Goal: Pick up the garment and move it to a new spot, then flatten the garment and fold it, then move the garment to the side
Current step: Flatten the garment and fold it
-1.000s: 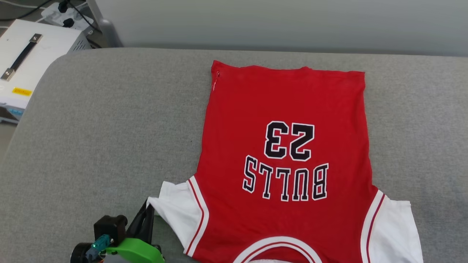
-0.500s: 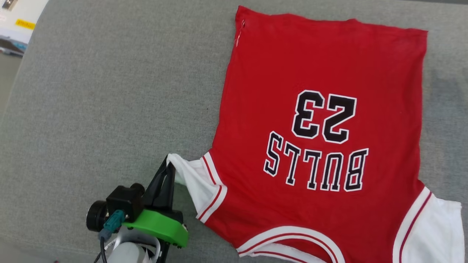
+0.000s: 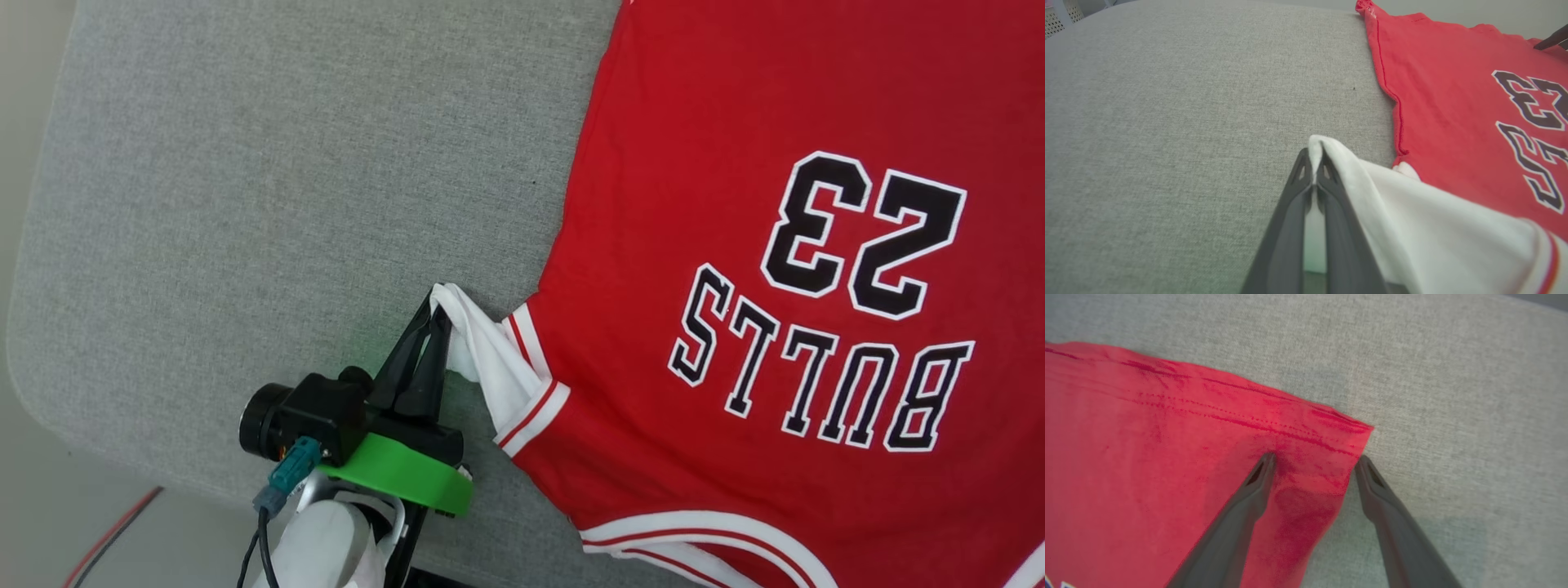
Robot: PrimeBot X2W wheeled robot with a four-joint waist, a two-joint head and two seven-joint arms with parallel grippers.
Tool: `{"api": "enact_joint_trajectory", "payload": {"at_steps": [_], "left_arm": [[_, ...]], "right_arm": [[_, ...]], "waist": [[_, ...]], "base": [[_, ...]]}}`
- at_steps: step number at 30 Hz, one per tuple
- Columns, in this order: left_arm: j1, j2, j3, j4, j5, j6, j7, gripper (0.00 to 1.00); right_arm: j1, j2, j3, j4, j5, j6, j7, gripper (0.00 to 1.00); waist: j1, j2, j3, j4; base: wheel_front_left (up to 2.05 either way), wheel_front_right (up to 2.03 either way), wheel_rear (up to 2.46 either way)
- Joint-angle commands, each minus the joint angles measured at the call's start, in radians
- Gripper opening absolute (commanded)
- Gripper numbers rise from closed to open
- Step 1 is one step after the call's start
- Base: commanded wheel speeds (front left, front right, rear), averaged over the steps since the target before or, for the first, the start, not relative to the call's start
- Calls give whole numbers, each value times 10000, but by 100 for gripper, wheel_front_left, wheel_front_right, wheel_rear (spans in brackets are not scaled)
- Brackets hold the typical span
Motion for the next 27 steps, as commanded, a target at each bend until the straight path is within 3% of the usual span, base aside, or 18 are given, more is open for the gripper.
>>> {"api": "enact_joint_trajectory", "payload": {"at_steps": [1,8,9,10,20,27], "left_arm": [[-164,-63,72,-42,92,-88,-59,0],[-51,-130,249,-98,277,-162,-59,0],[-32,-125,285,-86,284,-175,-59,0],[-16,-124,339,-70,298,-182,-59,0],[312,-169,572,422,404,-285,-59,0],[795,-42,697,805,448,-253,-59,0]], "right_arm": [[255,-8,63,150,-127,-7,-32,100],[1079,-227,137,312,-107,-7,515,98],[1098,-281,152,261,-109,-7,549,63],[1086,-319,136,192,-95,-7,532,0],[860,-291,155,-331,298,-7,-898,0],[1915,-1267,1192,-1536,1408,-7,-1898,0]], "waist": [[-2,0,538,506],[-2,0,489,500],[-2,0,450,486],[-2,0,399,465],[-2,0,-817,80],[-2,0,-2074,-501]], "base": [[0,0,0],[0,0,0],[0,0,0],[0,0,0],[0,0,0],[0,0,0]]}}
